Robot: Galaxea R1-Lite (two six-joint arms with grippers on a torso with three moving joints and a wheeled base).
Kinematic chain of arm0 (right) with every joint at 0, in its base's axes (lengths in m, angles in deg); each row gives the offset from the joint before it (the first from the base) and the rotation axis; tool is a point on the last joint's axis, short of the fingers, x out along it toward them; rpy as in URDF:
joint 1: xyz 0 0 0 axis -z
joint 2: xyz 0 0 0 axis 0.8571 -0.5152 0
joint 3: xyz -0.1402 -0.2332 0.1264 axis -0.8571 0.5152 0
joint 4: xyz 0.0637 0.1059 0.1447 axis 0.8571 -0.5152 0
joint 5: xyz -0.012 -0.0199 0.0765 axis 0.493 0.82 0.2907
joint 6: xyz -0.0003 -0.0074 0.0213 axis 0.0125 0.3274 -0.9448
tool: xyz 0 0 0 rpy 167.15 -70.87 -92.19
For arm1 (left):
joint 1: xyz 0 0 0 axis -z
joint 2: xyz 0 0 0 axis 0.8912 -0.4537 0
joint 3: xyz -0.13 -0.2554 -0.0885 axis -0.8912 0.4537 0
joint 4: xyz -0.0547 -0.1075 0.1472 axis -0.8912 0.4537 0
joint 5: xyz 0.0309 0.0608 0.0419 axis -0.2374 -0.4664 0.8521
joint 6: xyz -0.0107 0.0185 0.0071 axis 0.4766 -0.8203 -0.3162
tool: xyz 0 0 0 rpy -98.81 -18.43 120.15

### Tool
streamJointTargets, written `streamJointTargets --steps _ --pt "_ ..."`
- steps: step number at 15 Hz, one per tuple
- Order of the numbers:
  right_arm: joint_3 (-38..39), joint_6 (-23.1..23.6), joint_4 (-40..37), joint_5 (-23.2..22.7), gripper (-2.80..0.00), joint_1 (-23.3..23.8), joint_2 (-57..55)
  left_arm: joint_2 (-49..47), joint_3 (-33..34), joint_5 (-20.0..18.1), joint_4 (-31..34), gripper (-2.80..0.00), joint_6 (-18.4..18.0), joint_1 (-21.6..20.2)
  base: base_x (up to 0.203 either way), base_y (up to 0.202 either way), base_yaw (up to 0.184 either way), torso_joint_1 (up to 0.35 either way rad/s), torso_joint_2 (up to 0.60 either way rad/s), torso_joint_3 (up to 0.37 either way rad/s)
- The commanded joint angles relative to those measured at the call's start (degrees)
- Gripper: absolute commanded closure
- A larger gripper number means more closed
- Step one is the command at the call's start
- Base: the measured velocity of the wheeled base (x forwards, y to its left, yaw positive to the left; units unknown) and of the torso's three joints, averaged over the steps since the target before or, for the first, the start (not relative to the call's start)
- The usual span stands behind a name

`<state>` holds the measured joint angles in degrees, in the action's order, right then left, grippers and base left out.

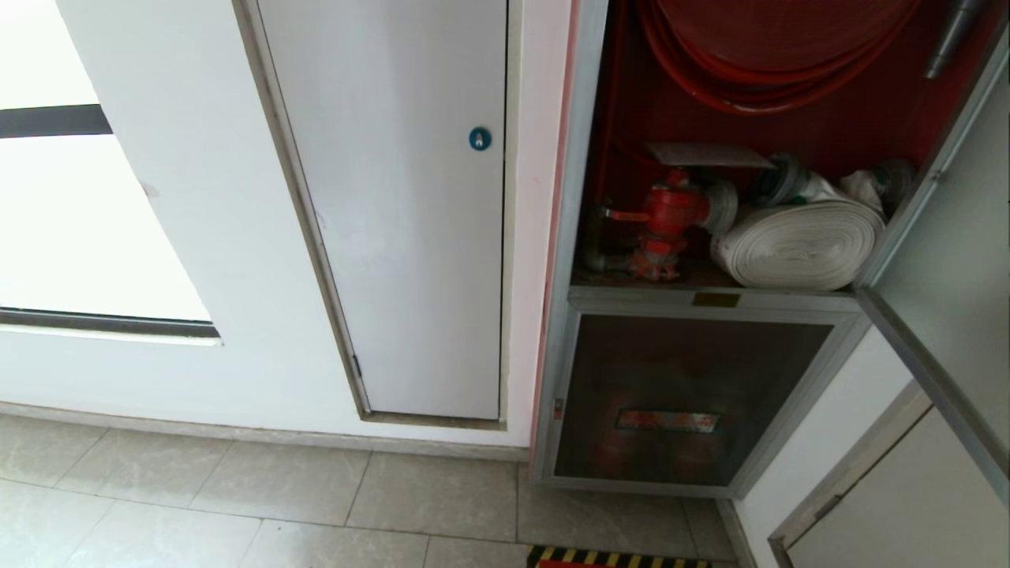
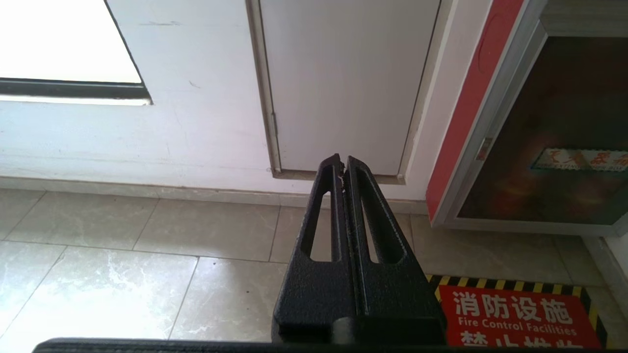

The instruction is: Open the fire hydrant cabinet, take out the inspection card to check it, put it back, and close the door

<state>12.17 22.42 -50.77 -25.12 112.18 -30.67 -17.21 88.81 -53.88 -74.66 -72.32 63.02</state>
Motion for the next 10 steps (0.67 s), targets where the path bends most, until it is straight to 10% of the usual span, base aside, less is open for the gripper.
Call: streamJointTargets --steps 1,10 --pt "0.7 0.1 -0.1 -0.2 0.0 -1.4 3.9 0.0 0.0 0.0 0.0 0.0 0.0 0.0 0.0 0.0 0.0 0.0 0.0 0.0" --pt "11.8 -1.6 -0.2 0.2 0.0 -29.7 12.6 0.0 0.0 0.0 0.0 0.0 0.0 0.0 0.0 0.0 0.0 0.0 0.0 0.0"
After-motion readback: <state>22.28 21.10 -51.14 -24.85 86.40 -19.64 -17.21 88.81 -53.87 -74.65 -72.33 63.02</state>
